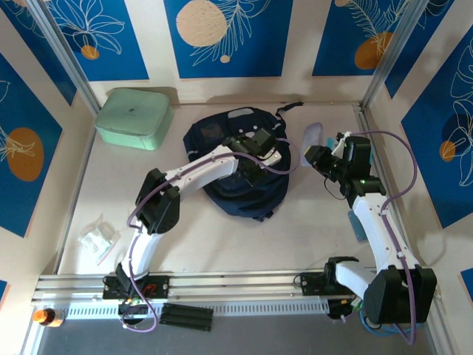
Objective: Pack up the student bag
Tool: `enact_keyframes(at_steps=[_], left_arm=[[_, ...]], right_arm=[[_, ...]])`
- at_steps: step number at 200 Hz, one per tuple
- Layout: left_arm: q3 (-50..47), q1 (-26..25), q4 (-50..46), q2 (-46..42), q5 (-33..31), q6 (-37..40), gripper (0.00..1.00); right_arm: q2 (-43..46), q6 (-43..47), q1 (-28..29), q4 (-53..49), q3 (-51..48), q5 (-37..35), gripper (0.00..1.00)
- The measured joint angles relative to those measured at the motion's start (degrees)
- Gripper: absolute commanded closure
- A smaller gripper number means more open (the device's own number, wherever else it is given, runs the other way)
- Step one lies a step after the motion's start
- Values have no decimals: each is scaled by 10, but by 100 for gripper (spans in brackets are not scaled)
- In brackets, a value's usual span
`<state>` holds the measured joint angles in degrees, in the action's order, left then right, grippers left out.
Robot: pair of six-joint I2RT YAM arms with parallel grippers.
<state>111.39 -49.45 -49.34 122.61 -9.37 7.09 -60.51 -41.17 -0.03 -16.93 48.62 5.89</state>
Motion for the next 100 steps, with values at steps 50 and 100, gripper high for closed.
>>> enact_keyframes(at_steps=[50,100], left_arm=[[-26,14,61,-90,-73,-32,100],[-43,26,130,-143,-80,-31,100]], right_arm=[[4,2,-1,-26,-11,-15,73],[-10,-21,33,15,-41,87,74]])
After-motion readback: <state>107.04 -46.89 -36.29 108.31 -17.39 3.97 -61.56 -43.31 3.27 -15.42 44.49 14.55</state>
